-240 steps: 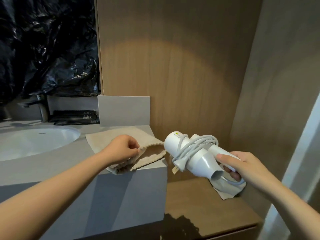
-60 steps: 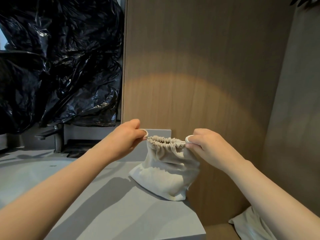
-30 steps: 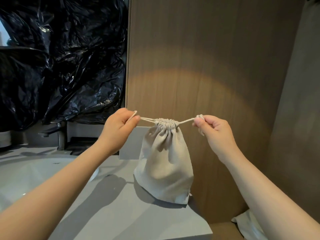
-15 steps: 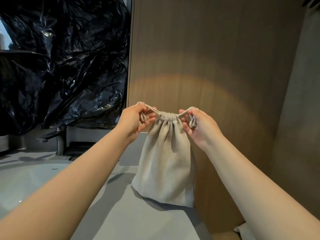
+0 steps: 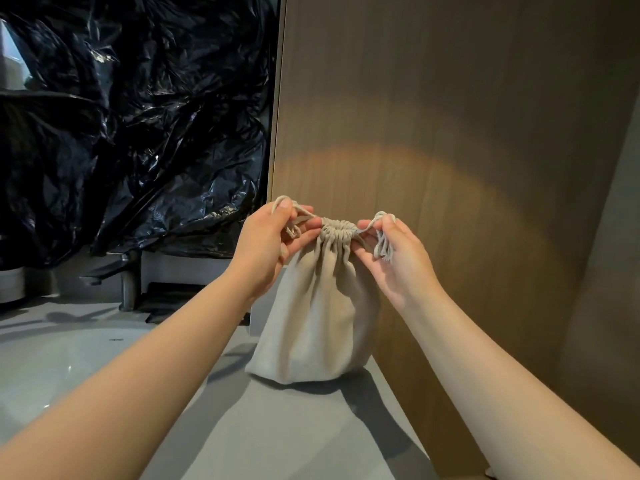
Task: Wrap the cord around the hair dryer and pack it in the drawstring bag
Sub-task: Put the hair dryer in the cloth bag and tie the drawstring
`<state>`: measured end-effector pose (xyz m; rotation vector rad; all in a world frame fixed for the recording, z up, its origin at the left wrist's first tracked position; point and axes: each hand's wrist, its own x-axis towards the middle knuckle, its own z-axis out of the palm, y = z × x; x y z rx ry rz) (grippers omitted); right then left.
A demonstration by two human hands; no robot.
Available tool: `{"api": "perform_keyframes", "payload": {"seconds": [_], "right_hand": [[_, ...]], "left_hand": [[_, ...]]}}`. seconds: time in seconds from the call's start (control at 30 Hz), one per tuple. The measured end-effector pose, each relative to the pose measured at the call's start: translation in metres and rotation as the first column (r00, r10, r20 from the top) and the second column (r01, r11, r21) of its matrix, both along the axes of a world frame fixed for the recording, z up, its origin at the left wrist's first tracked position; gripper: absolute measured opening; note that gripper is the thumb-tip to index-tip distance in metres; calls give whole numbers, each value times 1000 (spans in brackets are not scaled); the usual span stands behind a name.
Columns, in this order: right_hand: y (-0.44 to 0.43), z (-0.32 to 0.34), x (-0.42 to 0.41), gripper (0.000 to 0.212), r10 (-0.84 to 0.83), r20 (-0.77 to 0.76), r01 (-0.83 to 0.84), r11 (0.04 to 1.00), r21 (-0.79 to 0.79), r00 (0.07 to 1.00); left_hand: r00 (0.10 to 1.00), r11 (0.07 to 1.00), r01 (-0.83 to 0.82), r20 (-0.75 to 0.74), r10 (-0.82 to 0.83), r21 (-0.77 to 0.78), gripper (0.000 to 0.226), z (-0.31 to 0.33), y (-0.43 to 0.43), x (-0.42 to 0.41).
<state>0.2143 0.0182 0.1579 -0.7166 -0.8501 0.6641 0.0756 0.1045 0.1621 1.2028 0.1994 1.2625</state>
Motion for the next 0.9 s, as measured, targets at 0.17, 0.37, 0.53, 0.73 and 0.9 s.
{"api": "perform_keyframes", "payload": {"seconds": [0.17,0.37,0.53,0.73,0.9], "right_hand": [[-22,-15,-7,29,47,17,-46,999,-12,999],[-68,-30,-21,31,74,77,-71,996,-50,994],[-102,-44,-35,32,99,125,-92,994,-59,987],[-146,-95,-51,33,68,184,-31,980,-199,981],[-164,-143,-52,30,41,212,15,966,-260,976]], "left_hand": [[1000,999,30,0,-30,32,37,-16,-15,-18],[998,998,36,-49,-33,53,35,-36,-56,-39],[974,998,-45,-220,53,38,37,-54,-82,-63],[922,1000,-6,-388,3,-5,34,-110,-107,-87],[921,996,25,-385,-55,-81,27,-159,-122,-81]]}}
